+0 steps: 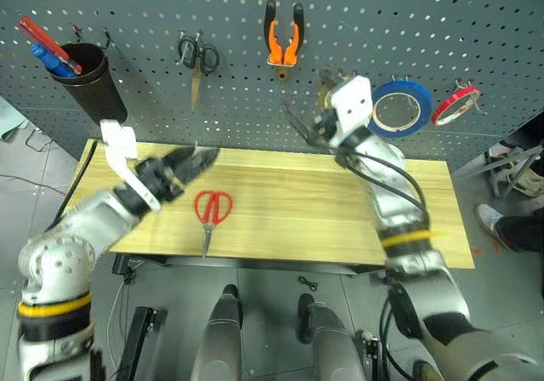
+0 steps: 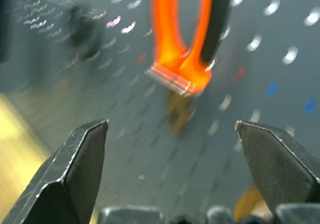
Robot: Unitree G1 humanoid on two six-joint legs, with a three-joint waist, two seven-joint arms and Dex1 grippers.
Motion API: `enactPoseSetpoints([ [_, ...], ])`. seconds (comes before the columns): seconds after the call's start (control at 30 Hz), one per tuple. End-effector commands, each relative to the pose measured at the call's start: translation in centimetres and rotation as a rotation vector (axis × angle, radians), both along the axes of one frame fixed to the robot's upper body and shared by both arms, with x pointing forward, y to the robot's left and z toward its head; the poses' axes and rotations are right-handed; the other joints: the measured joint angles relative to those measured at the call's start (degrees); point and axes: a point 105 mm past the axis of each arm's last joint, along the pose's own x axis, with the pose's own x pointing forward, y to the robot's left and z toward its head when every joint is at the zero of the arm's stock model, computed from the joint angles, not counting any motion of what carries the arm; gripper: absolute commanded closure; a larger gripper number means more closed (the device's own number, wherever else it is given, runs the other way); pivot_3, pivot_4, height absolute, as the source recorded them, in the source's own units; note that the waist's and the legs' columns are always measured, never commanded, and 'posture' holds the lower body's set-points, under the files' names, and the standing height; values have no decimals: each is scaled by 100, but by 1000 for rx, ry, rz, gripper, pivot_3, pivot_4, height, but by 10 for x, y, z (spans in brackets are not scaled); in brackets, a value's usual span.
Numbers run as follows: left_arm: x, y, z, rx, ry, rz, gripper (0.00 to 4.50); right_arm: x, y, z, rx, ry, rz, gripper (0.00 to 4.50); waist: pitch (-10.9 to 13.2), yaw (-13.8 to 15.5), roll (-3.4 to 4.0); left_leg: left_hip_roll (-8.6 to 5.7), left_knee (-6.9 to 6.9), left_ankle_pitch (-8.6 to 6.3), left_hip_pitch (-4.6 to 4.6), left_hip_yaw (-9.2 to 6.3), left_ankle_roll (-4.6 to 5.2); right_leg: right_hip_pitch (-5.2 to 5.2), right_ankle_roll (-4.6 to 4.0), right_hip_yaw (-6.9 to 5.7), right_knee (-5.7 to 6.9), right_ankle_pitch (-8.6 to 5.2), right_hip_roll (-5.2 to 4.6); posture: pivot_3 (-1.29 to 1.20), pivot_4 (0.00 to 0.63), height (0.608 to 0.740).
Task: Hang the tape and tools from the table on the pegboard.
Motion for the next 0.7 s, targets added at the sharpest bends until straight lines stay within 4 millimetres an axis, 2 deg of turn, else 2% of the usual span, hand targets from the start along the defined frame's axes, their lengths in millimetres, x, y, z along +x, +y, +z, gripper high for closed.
enactPoseSetpoints([
  [0.03, -8, 10, -37, 223, 60, 160, 0, -41, 6, -20, -89, 188, 235, 19, 1, -3, 1, 2, 0, 0, 1, 0, 0, 0, 12, 1, 4, -13, 0, 160, 367, 737],
  [0.1, -13, 12, -59, 296, 113, 213, 0, -58, 2, -43, -153, 320, 343, 19, 3, -6, 4, 5, 2, 0, 4, 0, 0, 0, 22, 2, 9, -26, 0, 150, 379, 737],
  [0.13, -15, 9, -68, 307, 138, 229, 0, -65, -2, -53, -180, 371, 386, 19, 5, 3, 8, 6, 4, 0, 4, 1, 0, -3, -13, 2, 11, -46, 0, 146, 385, 737],
  [0.23, -16, 9, -82, 333, 181, 279, 0, -75, -4, -64, -227, 440, 464, 19, 10, 2, 12, 7, 17, 0, 4, 6, 1, -3, -21, 9, 17, -48, 0, 135, 398, 737],
  [0.3, -15, 7, -96, 367, 214, 296, 0, -79, -3, -67, -253, 458, 512, 19, 11, -11, 13, 6, 20, 1, 5, 12, 3, -4, -22, 16, 17, -48, 0, 129, 408, 737],
  [0.43, -8, 8, -111, 393, 249, 311, 0, -84, 2, -71, -292, 465, 559, 19, 19, -5, 18, 6, 20, 2, 6, 16, 4, -5, -22, 21, 18, -48, 0, 105, 424, 737],
  [0.7, 4, 2, -118, 410, 293, 246, 0, -82, 3, -68, -309, 441, 546, 19, 129, -7, 24, 4, 20, 3, 0, 15, 6, -10, -20, 24, 21, -49, 1, 77, 464, 737],
])
